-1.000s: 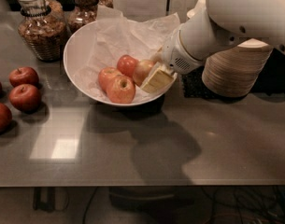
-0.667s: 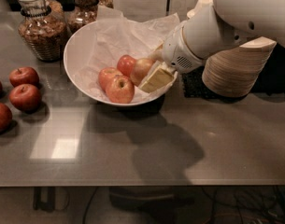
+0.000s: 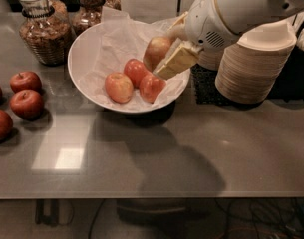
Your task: Pick apple from white bowl
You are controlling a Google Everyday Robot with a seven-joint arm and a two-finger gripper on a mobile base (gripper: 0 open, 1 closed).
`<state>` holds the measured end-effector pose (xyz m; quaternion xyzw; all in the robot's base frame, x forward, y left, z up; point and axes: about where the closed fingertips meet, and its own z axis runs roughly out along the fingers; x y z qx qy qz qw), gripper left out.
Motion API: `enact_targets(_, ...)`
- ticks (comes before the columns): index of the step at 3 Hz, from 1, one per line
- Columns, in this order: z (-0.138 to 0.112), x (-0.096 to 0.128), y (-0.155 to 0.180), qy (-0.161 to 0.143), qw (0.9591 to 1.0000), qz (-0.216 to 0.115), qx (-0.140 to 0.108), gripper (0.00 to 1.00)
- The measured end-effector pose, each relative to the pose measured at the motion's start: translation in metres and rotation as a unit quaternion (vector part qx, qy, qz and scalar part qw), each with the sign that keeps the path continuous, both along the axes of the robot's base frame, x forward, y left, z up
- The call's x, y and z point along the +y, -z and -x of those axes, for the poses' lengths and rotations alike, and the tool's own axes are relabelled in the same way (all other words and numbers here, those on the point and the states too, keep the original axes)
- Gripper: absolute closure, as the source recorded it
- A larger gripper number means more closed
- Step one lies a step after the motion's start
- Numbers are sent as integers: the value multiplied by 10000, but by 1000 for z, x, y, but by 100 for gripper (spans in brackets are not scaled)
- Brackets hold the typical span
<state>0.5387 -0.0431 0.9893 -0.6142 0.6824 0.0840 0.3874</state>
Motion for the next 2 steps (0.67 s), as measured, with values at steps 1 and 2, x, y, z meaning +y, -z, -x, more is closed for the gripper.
enact_targets(1,20,-4,-55,-208,9985,76,-494,100)
enact_targets(2,20,-4,-55,-208,9985,76,-494,100)
